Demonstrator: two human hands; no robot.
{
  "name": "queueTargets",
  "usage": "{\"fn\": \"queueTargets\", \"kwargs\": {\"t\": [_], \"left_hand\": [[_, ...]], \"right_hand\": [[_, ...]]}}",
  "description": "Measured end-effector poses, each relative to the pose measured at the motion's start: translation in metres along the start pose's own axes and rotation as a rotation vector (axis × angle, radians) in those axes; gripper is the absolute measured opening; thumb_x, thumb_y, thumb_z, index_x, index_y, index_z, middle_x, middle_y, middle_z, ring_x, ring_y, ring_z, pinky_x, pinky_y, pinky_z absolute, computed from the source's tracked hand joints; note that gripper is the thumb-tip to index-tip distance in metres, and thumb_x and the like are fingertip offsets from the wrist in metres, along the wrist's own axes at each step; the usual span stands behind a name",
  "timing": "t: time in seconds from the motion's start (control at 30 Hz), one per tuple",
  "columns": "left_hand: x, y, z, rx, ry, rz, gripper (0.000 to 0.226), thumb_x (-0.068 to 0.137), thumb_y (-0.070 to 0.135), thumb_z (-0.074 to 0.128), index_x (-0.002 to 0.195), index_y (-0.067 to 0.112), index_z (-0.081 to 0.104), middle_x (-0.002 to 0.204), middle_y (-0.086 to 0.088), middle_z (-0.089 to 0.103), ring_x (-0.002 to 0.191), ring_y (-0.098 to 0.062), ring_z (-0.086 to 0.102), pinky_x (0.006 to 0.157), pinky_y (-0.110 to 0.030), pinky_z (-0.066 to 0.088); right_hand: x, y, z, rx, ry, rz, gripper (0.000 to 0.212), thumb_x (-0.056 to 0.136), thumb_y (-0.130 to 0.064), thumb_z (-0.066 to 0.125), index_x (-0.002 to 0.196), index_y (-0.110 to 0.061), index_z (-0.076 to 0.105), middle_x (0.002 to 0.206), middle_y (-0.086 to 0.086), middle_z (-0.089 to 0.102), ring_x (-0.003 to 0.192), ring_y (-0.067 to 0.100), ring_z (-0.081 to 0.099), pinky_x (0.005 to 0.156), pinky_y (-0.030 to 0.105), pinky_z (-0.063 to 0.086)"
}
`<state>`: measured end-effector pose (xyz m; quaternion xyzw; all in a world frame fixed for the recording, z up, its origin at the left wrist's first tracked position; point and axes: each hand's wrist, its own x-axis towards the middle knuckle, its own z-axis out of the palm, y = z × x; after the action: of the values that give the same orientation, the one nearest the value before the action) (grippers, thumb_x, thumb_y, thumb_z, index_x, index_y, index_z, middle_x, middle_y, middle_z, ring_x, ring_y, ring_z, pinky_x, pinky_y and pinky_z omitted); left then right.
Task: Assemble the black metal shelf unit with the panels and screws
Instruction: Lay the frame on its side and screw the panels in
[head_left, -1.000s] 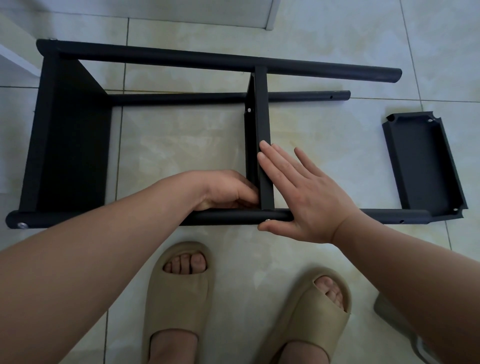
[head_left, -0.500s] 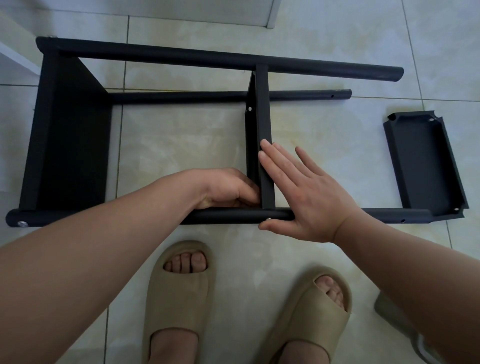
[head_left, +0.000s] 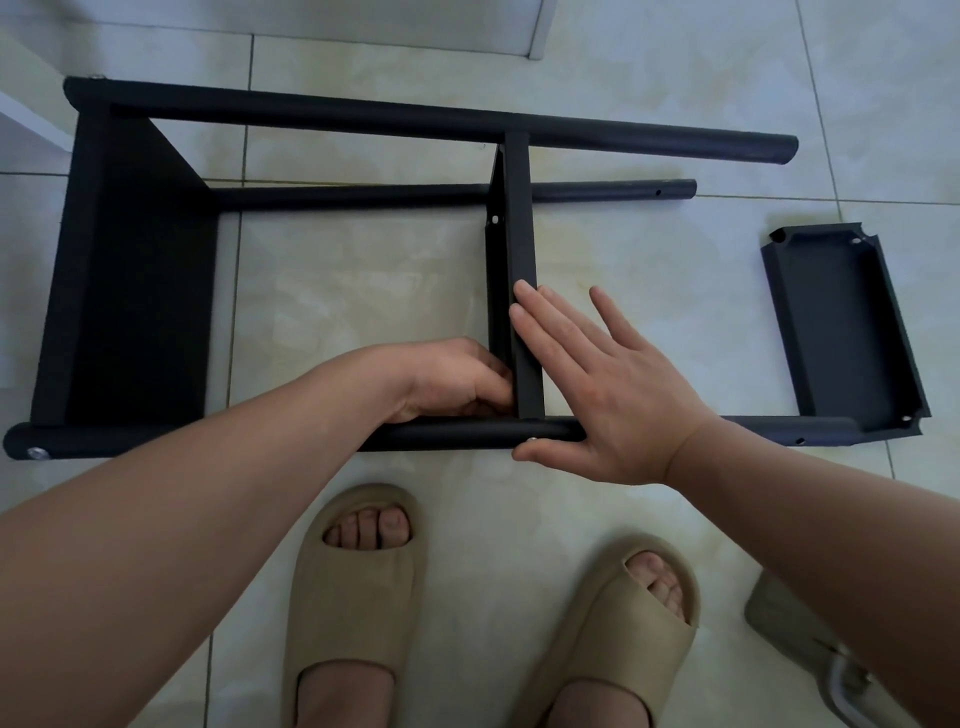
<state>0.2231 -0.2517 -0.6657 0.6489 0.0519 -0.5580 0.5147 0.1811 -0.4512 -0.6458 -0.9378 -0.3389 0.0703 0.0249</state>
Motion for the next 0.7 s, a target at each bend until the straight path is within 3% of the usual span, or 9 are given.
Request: {"fn": "queueTargets", "kwargs": {"t": [0.1,0.23,0.33,0.47,0.7], "left_hand": [[-0.0001,0.0003,-0.0009,0.018,0.017,-0.001,0.026,0.090,-0.002,0.056,0.112,-0.015,0.062,0.076,-0.014,0.064,0.061,-0.018,0.062,0.059,-0.023,0.050],[-0.0017,-0.0018,-0.0014,-0.004,-0.009,-0.021,0.028,0.092,-0.001,0.055,0.116,-0.013,0.062,0.093,-0.021,0.065,0.084,-0.028,0.063,0.079,-0.035,0.051],[-0.0001,-0.0049,-0.0020,-0.019,-0.024,-0.031,0.028,0.091,-0.001,0.055,0.115,-0.014,0.061,0.094,-0.021,0.065,0.083,-0.027,0.064,0.075,-0.032,0.052],[-0.0013,-0.0037,-0.0036,-0.045,-0.055,-0.053,0.020,0.089,-0.003,0.054,0.102,-0.005,0.068,0.078,-0.012,0.071,0.066,-0.018,0.069,0.059,-0.022,0.054],[-0.0006,-0.0037,-0.0044,-0.070,-0.050,-0.036,0.032,0.089,-0.009,0.054,0.118,-0.019,0.056,0.098,-0.025,0.061,0.087,-0.031,0.062,0.074,-0.032,0.053]], "right_hand": [[0.0027,-0.0001,-0.0008,-0.035,0.020,-0.013,0.104,0.091,-0.079,0.033,0.159,-0.001,0.022,0.168,0.014,0.013,0.155,0.027,0.016,0.123,0.060,0.016],[0.0019,-0.0032,0.0029,-0.012,0.036,-0.013,0.104,0.091,-0.078,0.035,0.159,0.000,0.021,0.168,0.014,0.012,0.156,0.027,0.014,0.123,0.061,0.015],[0.0007,-0.0037,0.0038,0.001,0.028,-0.011,0.104,0.091,-0.078,0.034,0.159,-0.001,0.019,0.169,0.013,0.010,0.156,0.026,0.011,0.123,0.060,0.014],[0.0011,-0.0045,0.0033,0.024,0.016,-0.005,0.104,0.091,-0.077,0.034,0.159,-0.001,0.018,0.169,0.013,0.009,0.156,0.026,0.011,0.123,0.059,0.014],[0.0015,-0.0045,0.0036,0.045,0.003,-0.009,0.104,0.092,-0.077,0.034,0.160,-0.001,0.015,0.169,0.013,0.006,0.157,0.026,0.007,0.125,0.056,0.012]]}}
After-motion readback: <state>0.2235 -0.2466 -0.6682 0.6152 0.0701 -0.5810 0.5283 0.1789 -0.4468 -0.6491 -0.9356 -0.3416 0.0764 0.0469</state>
